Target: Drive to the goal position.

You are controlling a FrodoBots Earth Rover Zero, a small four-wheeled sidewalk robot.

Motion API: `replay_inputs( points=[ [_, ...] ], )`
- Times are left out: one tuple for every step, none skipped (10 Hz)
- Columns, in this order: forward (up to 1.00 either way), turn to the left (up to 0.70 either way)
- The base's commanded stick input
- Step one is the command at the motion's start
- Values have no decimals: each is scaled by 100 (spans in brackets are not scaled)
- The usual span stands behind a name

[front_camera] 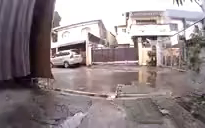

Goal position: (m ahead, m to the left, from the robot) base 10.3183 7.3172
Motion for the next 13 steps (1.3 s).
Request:
replay_inputs(
  points=[
    [70, 0],
    [70, 0],
    [70, 0],
    [70, 0],
    [70, 0],
    [70, 0],
    [70, 0],
    [70, 0],
    [70, 0],
    [70, 0],
    [70, 0],
    [70, 0],
    [70, 0]
  ],
)
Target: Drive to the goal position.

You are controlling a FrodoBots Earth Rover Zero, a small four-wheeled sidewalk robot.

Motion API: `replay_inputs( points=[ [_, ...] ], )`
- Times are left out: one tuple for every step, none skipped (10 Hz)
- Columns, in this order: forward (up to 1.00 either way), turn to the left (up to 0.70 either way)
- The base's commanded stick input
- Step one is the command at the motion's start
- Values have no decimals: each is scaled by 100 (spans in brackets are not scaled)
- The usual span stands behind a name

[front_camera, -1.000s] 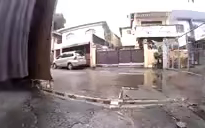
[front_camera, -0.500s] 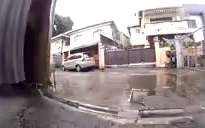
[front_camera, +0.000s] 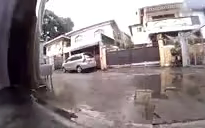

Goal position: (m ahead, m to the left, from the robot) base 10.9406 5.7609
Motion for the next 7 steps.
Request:
replay_inputs(
  points=[
    [70, 24],
    [70, 14],
    [70, 0],
    [70, 0],
    [70, 0],
    [70, 0],
    [70, 0]
  ],
)
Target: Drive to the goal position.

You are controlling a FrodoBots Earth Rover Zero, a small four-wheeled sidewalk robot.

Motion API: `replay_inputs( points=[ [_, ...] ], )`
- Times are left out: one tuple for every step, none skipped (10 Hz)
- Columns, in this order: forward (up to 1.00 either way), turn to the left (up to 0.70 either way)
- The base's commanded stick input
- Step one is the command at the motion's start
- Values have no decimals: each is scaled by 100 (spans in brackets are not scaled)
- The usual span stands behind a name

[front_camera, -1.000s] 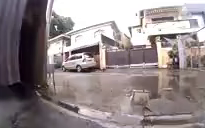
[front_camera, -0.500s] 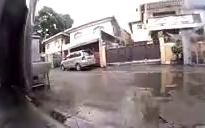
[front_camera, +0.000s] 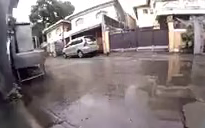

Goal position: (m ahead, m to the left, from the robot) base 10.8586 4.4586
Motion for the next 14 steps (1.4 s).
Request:
replay_inputs(
  points=[
    [70, 0],
    [70, 0],
    [70, 0],
    [70, 0],
    [70, 0],
    [70, 0],
    [70, 0],
    [70, 8],
    [70, 27],
    [70, 18],
    [70, 0],
    [70, 0],
    [70, 0],
    [70, 0]
  ],
)
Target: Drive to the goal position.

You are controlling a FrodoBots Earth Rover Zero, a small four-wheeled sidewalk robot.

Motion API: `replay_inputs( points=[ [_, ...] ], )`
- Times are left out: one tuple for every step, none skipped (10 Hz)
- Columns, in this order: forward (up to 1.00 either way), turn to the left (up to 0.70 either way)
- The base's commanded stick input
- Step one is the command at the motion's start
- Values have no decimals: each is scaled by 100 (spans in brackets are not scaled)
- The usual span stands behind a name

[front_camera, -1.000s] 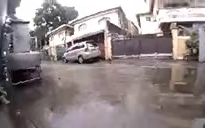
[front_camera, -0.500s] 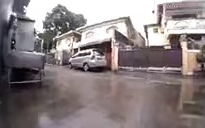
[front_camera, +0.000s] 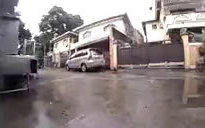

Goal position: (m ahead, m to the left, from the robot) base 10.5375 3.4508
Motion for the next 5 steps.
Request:
replay_inputs(
  points=[
    [70, 0],
    [70, 26],
    [70, 0],
    [70, 0],
    [70, 22]
  ],
)
